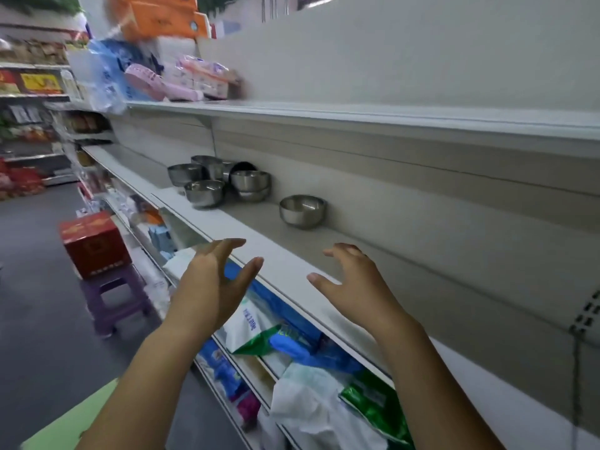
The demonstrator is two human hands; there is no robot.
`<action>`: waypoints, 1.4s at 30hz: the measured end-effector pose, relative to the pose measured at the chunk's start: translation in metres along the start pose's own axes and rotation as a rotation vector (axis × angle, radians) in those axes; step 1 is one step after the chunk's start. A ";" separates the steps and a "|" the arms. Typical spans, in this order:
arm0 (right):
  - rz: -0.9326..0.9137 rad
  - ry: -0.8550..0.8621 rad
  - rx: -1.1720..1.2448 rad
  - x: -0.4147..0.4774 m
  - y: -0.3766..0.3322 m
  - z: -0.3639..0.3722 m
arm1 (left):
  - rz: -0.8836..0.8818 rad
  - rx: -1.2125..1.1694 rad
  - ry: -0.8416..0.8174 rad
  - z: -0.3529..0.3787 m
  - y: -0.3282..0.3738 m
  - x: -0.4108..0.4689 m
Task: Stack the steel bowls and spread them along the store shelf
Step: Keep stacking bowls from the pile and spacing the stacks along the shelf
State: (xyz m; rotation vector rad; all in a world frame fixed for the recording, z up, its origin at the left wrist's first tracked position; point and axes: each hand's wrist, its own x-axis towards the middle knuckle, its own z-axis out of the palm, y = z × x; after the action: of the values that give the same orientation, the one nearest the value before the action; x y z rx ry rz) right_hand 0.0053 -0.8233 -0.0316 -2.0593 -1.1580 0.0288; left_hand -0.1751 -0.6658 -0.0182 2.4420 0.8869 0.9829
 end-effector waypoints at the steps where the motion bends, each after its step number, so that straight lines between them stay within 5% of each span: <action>1: -0.001 -0.014 0.001 0.011 -0.002 0.009 | -0.024 -0.012 -0.006 0.003 -0.011 0.006; 14: 0.095 -0.036 0.042 0.124 -0.024 0.107 | -0.019 -0.057 -0.053 0.008 -0.137 0.116; 21: 0.350 0.244 0.132 0.181 -0.037 0.152 | 0.097 -0.085 -0.093 0.010 -0.213 0.217; 28: 0.626 0.498 0.165 0.223 -0.032 0.200 | -0.027 -0.063 -0.177 0.044 -0.300 0.294; 42: 0.825 0.742 0.031 0.291 -0.004 0.222 | -0.148 -0.326 -0.043 0.117 -0.327 0.361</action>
State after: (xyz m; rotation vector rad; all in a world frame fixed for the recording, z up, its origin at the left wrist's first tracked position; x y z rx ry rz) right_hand 0.0927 -0.4734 -0.0924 -2.0924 0.1563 -0.2895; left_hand -0.0258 -0.1944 -0.0966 2.0865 0.8087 0.9360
